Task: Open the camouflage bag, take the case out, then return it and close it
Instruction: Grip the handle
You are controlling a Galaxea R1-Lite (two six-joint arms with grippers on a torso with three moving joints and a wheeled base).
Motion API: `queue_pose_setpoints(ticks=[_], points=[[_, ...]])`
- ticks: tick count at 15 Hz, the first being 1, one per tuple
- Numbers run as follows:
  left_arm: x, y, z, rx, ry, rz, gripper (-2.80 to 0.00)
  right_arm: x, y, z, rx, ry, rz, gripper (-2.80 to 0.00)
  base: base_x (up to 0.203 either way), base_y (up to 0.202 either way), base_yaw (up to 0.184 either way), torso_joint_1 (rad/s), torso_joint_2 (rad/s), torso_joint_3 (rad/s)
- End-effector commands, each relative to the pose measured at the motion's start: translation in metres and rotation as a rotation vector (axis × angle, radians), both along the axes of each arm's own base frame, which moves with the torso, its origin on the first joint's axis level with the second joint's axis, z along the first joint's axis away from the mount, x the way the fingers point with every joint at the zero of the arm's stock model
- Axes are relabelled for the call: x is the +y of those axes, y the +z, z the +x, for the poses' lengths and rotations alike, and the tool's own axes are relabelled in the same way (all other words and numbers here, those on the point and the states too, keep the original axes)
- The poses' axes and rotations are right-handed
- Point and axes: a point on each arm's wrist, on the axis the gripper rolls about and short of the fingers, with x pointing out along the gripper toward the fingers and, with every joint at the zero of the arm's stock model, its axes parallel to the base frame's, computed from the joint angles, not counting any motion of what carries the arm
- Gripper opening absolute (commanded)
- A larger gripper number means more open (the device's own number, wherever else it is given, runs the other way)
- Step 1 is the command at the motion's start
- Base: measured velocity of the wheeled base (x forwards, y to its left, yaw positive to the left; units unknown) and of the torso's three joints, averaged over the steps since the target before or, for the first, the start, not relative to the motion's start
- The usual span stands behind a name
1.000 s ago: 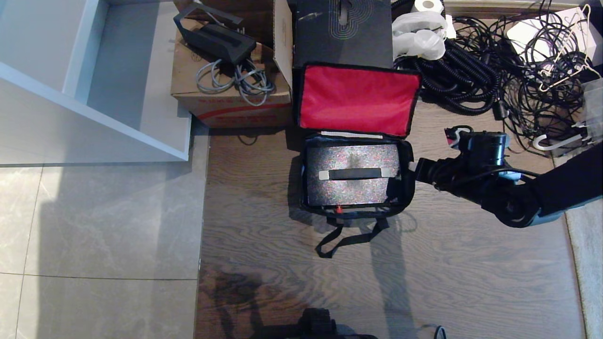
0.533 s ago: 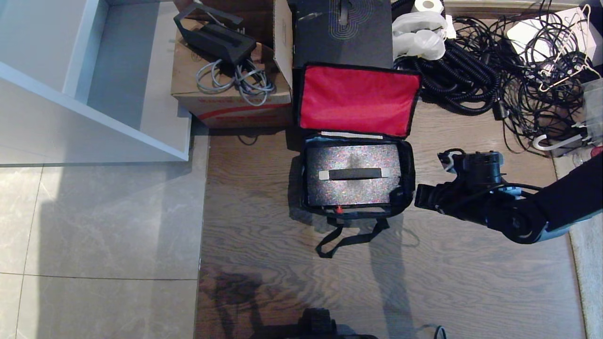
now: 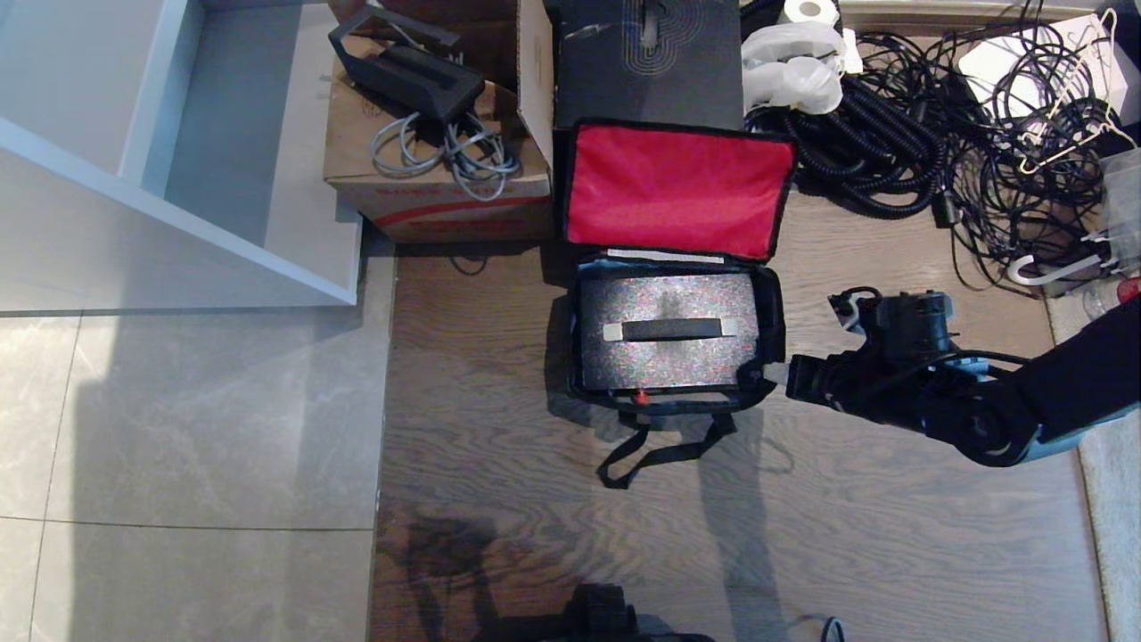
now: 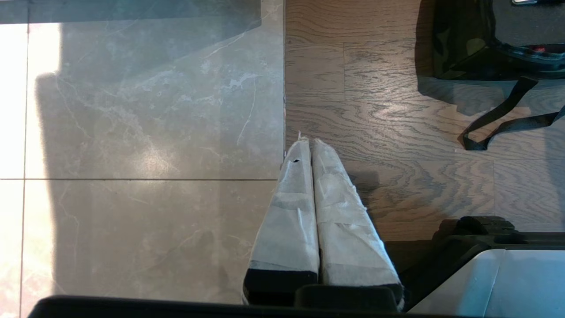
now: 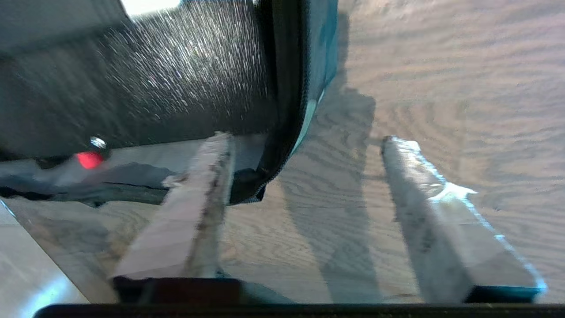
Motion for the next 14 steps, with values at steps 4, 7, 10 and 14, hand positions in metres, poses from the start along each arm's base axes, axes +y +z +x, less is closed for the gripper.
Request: queue_pose_setpoints(ticks=[4, 7, 10, 14], points=[[0.0, 0.0, 0.0, 0.0, 0.0, 0.001, -2.8, 0.004, -0.023, 0.019, 0.009, 0.0, -0.002, 0.0, 0.0, 0.0, 0.0, 0.0, 0.0, 0.0], [0.0, 0.0, 0.0, 0.0, -0.001, 0.001, -2.8, 0.004, -0.025, 0.02, 0.007, -0.004, -0.004, -2.8, 0.0, 0.0, 0.0, 0.0, 0.0, 0.0], [0.0, 0.0, 0.0, 0.0, 0.0, 0.002, -2.8, 0.005, -0.024, 0.018, 0.007, 0.004, -0.012, -2.8, 0.0, 0.0, 0.0, 0.0, 0.0, 0.0], [0.0, 0.0, 0.0, 0.0, -0.002, 0.001, -2.8, 0.019, -0.024, 0.005, 0.047, 0.037, -0.012, -2.8, 0.0, 0.0, 0.0, 0.0, 0.0, 0.0]])
